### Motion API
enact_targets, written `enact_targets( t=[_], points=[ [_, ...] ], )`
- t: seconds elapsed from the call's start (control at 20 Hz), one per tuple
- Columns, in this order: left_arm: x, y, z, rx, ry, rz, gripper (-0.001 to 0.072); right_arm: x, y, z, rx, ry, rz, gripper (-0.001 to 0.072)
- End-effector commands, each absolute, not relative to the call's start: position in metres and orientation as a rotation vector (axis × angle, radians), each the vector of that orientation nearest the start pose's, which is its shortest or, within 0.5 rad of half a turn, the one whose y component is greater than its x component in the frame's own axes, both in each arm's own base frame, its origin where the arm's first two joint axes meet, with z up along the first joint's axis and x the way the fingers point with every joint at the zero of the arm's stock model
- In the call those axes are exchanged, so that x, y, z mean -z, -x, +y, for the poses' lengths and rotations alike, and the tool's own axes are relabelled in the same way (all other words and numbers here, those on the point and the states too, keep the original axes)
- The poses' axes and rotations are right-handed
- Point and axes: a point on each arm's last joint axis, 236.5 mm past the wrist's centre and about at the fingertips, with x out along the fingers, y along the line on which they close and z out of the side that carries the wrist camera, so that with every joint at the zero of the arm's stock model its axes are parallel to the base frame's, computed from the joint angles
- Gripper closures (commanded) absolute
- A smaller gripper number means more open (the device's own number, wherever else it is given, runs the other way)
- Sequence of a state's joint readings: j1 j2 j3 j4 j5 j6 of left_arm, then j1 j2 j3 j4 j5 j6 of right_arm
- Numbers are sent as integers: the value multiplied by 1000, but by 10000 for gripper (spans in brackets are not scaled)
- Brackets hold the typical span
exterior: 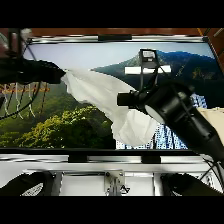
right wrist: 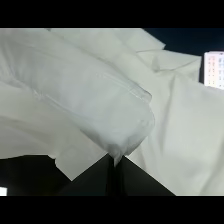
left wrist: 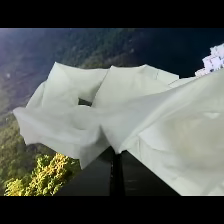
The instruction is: Fold the shirts.
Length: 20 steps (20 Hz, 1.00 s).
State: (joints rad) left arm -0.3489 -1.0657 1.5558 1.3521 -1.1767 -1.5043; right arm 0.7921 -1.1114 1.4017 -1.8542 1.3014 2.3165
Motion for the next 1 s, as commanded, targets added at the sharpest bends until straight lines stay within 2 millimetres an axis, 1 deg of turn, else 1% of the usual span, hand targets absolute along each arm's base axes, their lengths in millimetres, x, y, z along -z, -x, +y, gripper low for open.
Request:
enact_targets(
  t=[0.0,0.05,0.1,0.2,0.25,0.3,0.35,0.4,0.45,0.55,0.6,0.7,0.85,0.95],
  points=[
    [-269,-328,-173,537,-41,707,666,-167,-274,254,-352,-149,1081,439],
    [-238,-322,-171,522,-24,812,666,-149,-264,258,-372,-124,1150,440],
    [-203,-317,-170,511,-25,903,666,-129,-257,258,-357,-102,1209,441],
    [-138,-308,-166,490,-30,1044,666,-79,-246,254,-319,-64,1317,444],
    [-108,-302,-164,481,-27,1100,666,-54,-237,253,-307,-57,1376,478],
    [-86,-299,-163,472,-21,1133,666,-31,-228,254,-298,-58,1435,474],
    [-71,-296,-164,471,-7,1152,666,-15,-221,255,-290,-57,1479,369],
    [-60,-294,-165,471,4,1166,666,-8,-217,258,-307,-46,1507,191],
    [-56,-293,-166,471,10,1170,666,-6,-215,269,-362,-48,1513,155],
    [-58,-301,-168,474,10,1133,666,-8,-222,292,-434,-106,1472,156],
    [-61,-305,-168,472,14,1111,666,-7,-223,299,-448,-116,1461,156],
    [-62,-309,-166,462,22,1103,666,8,-226,302,-436,-86,1467,155],
    [-62,-305,-157,446,29,1128,666,39,-227,309,-463,-6,1493,155],
    [-70,-308,-153,438,35,1116,666,55,-229,310,-453,11,1511,155]
  ],
)
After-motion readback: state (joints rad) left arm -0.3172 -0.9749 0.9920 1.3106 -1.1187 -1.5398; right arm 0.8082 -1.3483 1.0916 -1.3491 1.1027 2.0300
